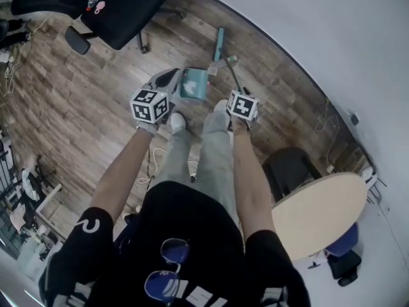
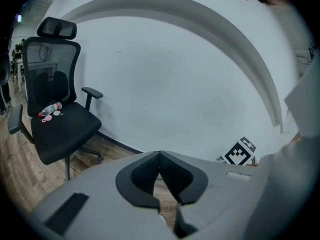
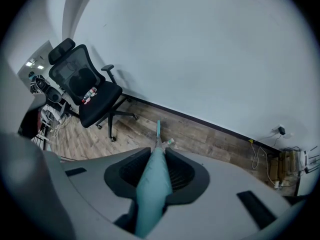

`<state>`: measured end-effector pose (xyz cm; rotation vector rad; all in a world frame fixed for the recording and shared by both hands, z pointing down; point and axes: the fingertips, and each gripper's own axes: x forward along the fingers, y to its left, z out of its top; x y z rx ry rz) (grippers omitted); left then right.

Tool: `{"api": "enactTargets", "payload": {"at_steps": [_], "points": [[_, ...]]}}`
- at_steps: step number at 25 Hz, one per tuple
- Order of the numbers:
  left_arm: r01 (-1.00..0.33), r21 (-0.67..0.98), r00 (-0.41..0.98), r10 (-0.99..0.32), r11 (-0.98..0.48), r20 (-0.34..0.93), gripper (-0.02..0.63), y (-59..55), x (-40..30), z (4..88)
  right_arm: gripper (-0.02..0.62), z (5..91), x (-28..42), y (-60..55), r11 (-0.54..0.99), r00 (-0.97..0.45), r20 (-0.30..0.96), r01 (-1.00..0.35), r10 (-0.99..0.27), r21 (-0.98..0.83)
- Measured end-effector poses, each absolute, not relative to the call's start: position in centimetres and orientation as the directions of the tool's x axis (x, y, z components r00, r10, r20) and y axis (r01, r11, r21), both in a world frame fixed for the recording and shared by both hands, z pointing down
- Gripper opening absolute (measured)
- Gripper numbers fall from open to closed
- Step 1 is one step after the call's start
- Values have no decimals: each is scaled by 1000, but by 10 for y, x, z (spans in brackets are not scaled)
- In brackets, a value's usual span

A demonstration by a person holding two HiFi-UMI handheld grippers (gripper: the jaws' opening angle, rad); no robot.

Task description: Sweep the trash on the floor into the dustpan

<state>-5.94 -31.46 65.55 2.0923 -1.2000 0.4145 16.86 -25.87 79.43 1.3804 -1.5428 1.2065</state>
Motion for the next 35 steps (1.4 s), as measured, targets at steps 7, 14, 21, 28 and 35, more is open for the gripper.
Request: {"api": "enactTargets", "payload": {"at_steps": [7,14,21,28,35], "points": [[-834,396,551,-612,-383,568,-2,-299,-70,656,84,797,173,-201,-28,-85,956,-995,-279,-97],[-807,402,591,-586,-433,555,-2,-259,-86,648,84,798,158,-130,-86,-56,970,-993,-237,-78],[-782,396,622,-560,-482,546,-2,-220,-103,643,84,799,124,-69,-151,-108,967,-978,-231,-145],[-756,390,650,-538,-525,536,-2,-193,-108,637,84,789,120,-46,-185,-84,947,-972,-309,-146],[-750,391,657,-538,-533,528,-2,-187,-106,632,84,754,137,-75,-183,-53,905,-973,-421,-142]]}}
